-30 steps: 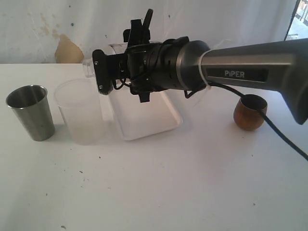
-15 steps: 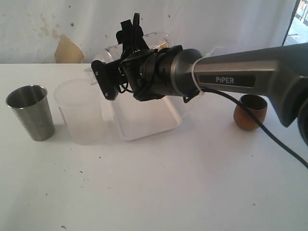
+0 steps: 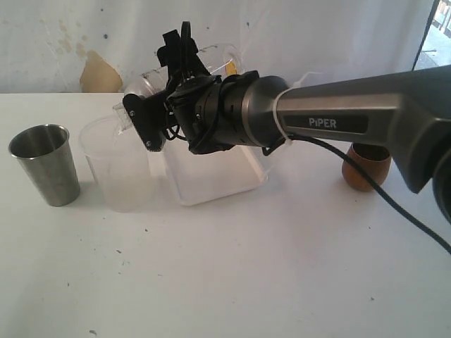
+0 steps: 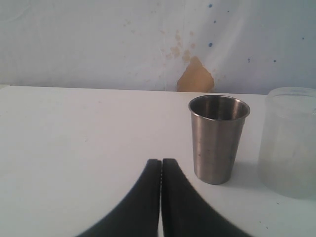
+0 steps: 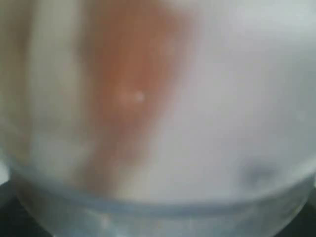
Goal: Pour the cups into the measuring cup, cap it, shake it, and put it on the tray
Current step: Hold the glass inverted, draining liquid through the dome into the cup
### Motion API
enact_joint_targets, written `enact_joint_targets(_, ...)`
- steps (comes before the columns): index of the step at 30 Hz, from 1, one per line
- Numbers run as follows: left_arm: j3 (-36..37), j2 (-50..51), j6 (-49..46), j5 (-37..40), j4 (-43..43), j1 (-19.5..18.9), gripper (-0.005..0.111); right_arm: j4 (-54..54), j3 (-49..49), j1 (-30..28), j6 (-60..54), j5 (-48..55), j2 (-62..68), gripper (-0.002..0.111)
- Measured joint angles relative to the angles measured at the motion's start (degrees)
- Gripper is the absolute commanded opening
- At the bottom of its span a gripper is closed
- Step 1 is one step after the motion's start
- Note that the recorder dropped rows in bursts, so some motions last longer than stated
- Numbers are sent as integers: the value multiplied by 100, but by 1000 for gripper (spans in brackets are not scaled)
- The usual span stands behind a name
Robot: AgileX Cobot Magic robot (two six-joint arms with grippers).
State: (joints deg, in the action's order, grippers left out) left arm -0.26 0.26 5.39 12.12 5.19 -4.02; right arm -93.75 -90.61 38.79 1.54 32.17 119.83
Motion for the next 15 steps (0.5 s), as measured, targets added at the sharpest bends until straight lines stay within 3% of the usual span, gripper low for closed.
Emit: enact_joint_targets(15, 0, 0, 0, 0, 0, 0, 1, -309, 0, 10, 0, 132, 0, 0)
